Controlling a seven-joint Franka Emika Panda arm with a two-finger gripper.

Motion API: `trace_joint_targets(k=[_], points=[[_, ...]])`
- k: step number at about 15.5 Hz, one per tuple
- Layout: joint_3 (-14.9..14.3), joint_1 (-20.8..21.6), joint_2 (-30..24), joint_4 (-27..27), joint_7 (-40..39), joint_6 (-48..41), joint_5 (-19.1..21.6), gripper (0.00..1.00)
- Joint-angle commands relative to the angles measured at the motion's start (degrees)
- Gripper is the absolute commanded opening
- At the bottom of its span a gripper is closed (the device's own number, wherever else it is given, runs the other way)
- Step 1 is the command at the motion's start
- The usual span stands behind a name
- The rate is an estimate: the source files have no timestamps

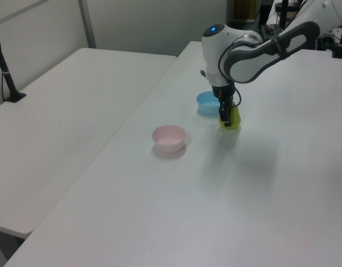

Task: Place the pear in the bowl
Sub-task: 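Close the gripper on the pear and lift it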

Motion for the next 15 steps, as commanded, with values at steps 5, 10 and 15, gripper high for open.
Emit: trace_joint_targets(k=[5, 10, 15], points=[[-0.84, 1.35, -5.46, -0.95, -0.56, -1.16, 0.25, 0.22], [-2.06, 3.45, -6.97, 5.97, -0.30, -2.22, 6.47, 0.22], [-7.07, 9.96, 2.07, 20.04, 5.14, -0.91, 13.87, 0.22]])
